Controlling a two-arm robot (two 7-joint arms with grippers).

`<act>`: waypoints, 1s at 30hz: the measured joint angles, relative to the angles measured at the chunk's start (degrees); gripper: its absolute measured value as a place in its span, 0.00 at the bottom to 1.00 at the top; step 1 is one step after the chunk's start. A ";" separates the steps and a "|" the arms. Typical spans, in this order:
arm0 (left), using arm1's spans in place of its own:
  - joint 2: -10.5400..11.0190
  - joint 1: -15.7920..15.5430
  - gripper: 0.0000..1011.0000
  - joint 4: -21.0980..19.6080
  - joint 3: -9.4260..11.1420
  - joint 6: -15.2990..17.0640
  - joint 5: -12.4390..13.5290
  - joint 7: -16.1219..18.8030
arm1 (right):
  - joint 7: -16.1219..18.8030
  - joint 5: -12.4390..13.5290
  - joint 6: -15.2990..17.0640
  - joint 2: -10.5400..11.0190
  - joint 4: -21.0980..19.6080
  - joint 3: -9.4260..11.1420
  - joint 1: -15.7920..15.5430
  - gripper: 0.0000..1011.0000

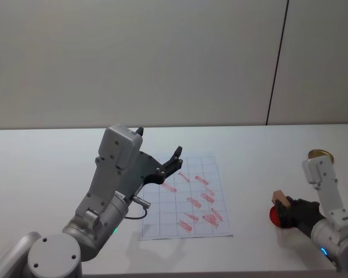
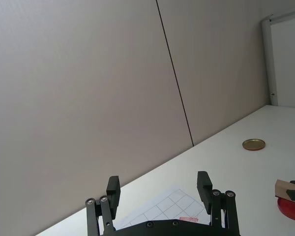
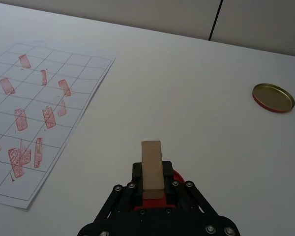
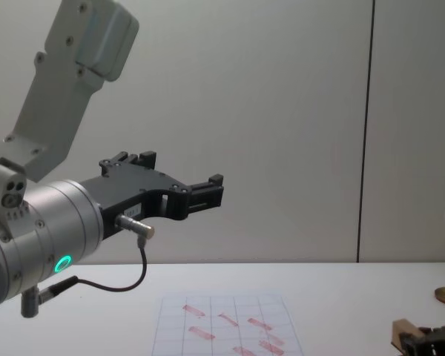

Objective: Use the one hand to pick up the stamp and affix it onto the A4 paper.

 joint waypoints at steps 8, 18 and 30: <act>0.00 0.00 0.98 0.00 0.00 0.00 0.00 0.00 | 0.03 -0.58 0.13 -0.36 1.71 -0.14 0.74 0.22; 0.00 0.00 0.98 0.00 0.00 0.00 0.00 0.00 | -0.07 -0.94 0.88 -0.55 2.64 -0.17 1.16 0.38; 0.00 0.00 0.98 0.00 0.00 0.00 0.00 0.00 | -0.41 -0.85 1.05 -0.47 1.48 0.04 0.86 0.75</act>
